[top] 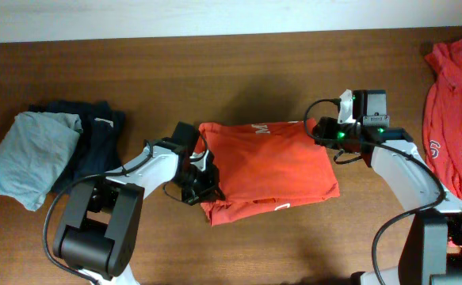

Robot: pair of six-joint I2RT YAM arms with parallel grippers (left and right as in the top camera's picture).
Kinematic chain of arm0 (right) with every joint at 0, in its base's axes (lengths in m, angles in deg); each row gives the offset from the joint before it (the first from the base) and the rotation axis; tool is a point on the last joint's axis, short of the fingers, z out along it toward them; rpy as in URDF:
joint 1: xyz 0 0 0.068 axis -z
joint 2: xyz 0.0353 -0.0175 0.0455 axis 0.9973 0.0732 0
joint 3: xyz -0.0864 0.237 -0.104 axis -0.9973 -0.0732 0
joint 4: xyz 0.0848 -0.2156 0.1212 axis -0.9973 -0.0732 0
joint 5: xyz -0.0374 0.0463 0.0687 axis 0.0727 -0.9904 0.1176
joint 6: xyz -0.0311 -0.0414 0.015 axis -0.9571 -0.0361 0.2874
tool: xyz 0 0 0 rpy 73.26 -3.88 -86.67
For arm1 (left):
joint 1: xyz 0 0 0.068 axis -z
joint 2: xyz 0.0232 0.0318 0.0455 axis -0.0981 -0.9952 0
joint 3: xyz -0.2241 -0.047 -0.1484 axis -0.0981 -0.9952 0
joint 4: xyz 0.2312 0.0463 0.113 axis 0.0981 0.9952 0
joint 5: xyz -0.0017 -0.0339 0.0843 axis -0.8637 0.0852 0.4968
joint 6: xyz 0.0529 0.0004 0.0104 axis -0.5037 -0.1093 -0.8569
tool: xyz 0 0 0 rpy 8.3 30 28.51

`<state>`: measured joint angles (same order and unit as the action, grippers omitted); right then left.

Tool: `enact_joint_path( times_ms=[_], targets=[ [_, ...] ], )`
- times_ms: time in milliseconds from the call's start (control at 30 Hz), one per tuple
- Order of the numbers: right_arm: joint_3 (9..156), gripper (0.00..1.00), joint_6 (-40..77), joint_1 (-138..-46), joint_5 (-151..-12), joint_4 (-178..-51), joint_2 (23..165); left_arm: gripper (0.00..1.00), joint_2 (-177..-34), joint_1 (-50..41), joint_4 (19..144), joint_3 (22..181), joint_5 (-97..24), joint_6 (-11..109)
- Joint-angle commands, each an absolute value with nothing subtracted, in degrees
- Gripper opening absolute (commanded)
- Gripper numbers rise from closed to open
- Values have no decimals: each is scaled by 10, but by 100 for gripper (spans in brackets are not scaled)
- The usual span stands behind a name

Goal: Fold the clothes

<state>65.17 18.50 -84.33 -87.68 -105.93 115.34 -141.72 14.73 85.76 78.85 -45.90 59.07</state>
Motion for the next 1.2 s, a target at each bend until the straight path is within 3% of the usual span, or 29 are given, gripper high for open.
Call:
enact_joint_path(
  times_ms=[0,233,400,633,867,1067,1167],
  targets=[
    [662,38,178,-839,-878,-1050,1183,1,-1427,136,881,788,-477,577],
    [662,31,180,-846,-959,-988,1272,1,-1427,136,894,788,-477,559],
    [662,16,180,-864,-965,-945,1310,1,-1427,136,895,788,-477,557],
    [662,4,245,-875,-803,-940,1369,0,-1427,129,919,788,-477,553],
    [682,4,260,-848,-773,-958,1368,1,-1427,91,1007,788,-409,513],
    [719,4,257,-843,-793,-991,1368,0,-1427,78,1001,788,-406,504],
    [741,23,225,-843,-848,-1011,1363,1,-1427,79,999,788,-412,504]
  ],
)
